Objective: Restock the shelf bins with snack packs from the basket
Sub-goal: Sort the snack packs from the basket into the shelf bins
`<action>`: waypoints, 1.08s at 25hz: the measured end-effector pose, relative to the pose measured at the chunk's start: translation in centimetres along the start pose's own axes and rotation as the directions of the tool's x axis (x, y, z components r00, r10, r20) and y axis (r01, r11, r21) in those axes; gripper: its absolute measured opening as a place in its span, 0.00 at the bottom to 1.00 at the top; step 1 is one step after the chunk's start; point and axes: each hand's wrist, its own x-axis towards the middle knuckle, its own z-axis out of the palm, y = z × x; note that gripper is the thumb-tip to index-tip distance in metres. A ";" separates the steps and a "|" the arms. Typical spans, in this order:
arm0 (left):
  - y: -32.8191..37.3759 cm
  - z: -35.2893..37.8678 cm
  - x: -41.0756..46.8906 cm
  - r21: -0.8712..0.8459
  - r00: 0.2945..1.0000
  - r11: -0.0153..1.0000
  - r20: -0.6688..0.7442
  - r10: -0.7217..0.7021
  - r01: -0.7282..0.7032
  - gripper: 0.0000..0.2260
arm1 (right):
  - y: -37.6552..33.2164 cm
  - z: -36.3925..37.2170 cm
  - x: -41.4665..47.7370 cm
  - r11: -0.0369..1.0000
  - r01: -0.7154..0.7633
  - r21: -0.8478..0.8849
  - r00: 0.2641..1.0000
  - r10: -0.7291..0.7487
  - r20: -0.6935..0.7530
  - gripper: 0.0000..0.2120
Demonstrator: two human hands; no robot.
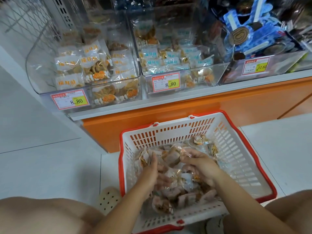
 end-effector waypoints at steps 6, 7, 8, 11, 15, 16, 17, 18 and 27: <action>1.0 -0.8 -0.3 -0.421 0.992 0.905 0.067 0.104 -0.067 0.12 | -0.5 0.9 -0.9 0.984 0.061 -0.167 0.996 -0.050 0.068 0.18; 1.0 -0.9 -0.1 -0.442 0.990 0.892 0.050 0.132 -0.097 0.11 | -0.4 1.1 -0.9 0.994 0.060 -0.096 0.997 -0.056 0.046 0.18; 0.9 -1.0 -0.1 -0.466 0.988 0.877 0.038 0.151 -0.116 0.11 | -0.3 1.3 -0.9 0.999 0.049 -0.008 0.998 -0.049 0.029 0.17; 1.0 -0.9 -0.5 -0.492 0.983 0.860 0.040 0.180 -0.138 0.10 | 0.4 1.8 -0.8 0.999 0.030 0.033 0.999 -0.031 0.024 0.10; 1.1 -0.9 -0.8 -0.545 0.986 0.826 -0.002 0.168 -0.142 0.10 | 0.7 1.9 -0.4 0.996 0.003 0.087 1.000 -0.003 0.006 0.04; 1.1 -0.9 -0.8 -0.559 0.986 0.817 -0.009 0.166 -0.143 0.10 | 0.6 2.0 -0.4 0.995 -0.005 0.102 1.000 0.005 0.000 0.04; 1.2 -1.0 -0.8 -0.562 0.986 0.814 -0.012 0.169 -0.146 0.09 | 0.6 2.0 -0.4 0.994 -0.011 0.106 1.000 0.011 0.004 0.05; 1.2 -1.0 -0.8 -0.555 0.985 0.818 -0.015 0.171 -0.150 0.09 | 0.4 2.0 -0.5 0.994 -0.019 0.107 1.000 0.018 0.014 0.06; 4.0 -3.6 -4.0 0.114 0.885 0.894 -0.132 0.447 -0.434 0.08 | -4.0 5.4 -2.8 0.922 0.198 -0.332 0.980 -0.186 0.067 0.08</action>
